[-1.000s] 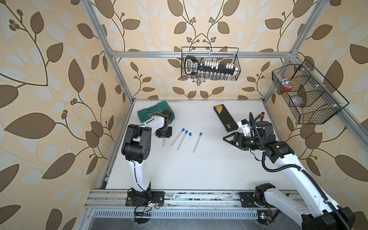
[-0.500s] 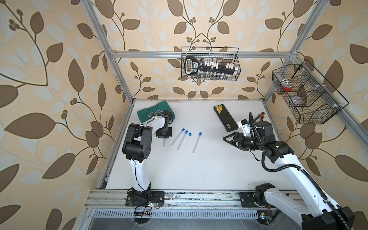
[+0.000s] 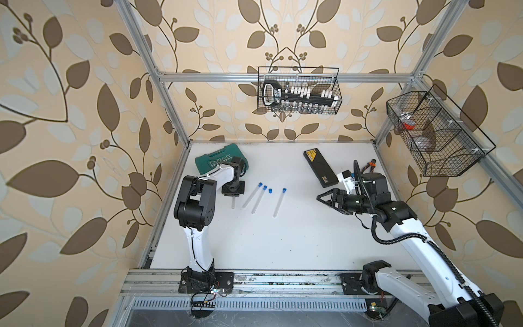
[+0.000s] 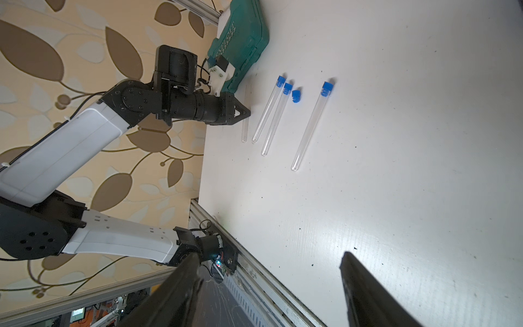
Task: Insert stoppers into test tubes
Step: Pick up the test tube at the center of the board.
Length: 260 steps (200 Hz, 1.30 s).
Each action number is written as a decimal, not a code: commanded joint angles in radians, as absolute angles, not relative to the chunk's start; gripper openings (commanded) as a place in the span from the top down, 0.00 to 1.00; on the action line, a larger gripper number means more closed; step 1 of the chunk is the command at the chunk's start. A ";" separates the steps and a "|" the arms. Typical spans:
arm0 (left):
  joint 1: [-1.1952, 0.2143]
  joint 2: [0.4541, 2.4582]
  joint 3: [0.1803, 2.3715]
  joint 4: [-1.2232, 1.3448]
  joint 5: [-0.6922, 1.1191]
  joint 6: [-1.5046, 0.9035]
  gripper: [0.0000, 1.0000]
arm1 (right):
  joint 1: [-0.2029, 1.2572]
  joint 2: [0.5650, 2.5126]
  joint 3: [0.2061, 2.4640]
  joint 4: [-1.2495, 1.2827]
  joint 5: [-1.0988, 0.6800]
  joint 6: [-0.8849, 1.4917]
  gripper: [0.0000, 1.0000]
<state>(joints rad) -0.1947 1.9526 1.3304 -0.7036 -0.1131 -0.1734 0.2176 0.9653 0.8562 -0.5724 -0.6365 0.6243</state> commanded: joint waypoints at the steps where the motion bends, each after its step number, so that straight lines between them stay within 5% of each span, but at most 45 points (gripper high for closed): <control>1: -0.190 1.876 1.317 -0.689 -0.146 -0.137 0.93 | 0.215 0.971 0.838 -0.574 -0.652 0.624 0.24; 54: -0.190 1.719 1.274 -0.642 -0.067 -0.037 0.92 | 0.213 0.971 0.841 -0.595 -0.626 0.612 0.24; 91: -0.204 1.551 1.190 -0.534 0.222 0.105 0.92 | 0.214 0.995 0.856 -0.580 -0.632 0.613 0.24; 157: -0.395 1.346 1.057 -0.384 0.478 0.376 0.92 | 0.316 1.143 1.002 -0.548 -0.608 0.596 0.25; 260: -0.557 1.351 1.059 -0.411 0.504 0.551 0.92 | 0.475 1.370 1.141 -0.382 -0.625 0.753 0.34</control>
